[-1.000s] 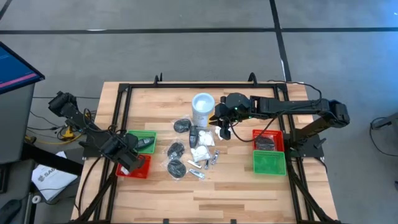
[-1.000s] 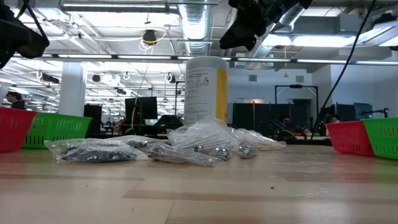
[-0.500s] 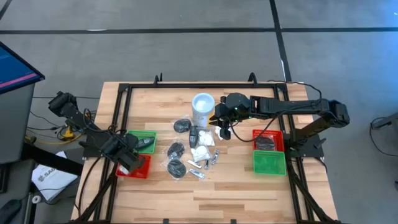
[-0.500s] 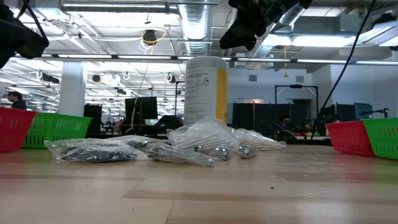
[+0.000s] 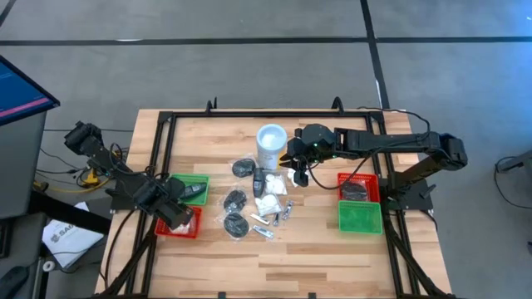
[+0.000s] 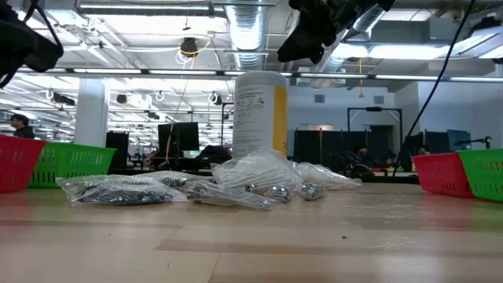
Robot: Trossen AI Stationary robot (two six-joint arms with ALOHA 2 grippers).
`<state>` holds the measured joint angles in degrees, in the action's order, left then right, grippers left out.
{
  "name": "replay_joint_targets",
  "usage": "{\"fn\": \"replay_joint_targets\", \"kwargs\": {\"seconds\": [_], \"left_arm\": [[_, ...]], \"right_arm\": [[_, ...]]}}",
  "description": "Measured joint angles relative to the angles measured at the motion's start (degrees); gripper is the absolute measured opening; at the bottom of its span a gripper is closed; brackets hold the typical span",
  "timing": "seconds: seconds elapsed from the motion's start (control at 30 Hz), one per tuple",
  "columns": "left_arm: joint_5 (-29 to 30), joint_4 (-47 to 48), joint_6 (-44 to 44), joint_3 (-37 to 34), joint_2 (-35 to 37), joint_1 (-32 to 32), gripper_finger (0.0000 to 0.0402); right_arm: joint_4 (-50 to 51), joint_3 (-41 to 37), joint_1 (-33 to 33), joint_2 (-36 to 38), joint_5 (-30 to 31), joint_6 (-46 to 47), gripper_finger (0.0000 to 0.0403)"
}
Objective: Pick & Place Travel size toiletries
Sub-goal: Put the hairbrush into the right red bin
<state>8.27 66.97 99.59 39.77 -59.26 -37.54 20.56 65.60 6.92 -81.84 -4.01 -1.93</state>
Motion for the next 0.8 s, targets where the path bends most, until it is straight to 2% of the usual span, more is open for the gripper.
{"fn": "replay_joint_targets", "kwargs": {"seconds": [0.17,0.3,0.37,0.63,0.8], "left_arm": [[10.25,-2.62,-2.13,0.00,4.46,0.00,0.0180],[20.65,-11.21,-10.18,0.00,6.82,0.18,0.0180],[23.87,-15.94,-15.34,0.04,6.78,1.16,0.0178],[24.08,-24.45,-30.79,0.09,1.11,10.33,0.0168],[18.94,-29.49,-40.32,0.09,-2.34,17.86,0.0167]], "right_arm": [[0.08,0.00,-0.02,0.00,0.00,0.43,0.0072],[0.20,0.00,-0.11,0.00,0.00,0.43,0.0072],[0.20,0.00,-0.11,0.00,0.00,0.43,0.0072],[0.24,0.00,-0.11,0.00,0.00,0.45,0.0072],[0.44,0.00,-0.11,0.00,-0.02,0.89,0.0072]]}}
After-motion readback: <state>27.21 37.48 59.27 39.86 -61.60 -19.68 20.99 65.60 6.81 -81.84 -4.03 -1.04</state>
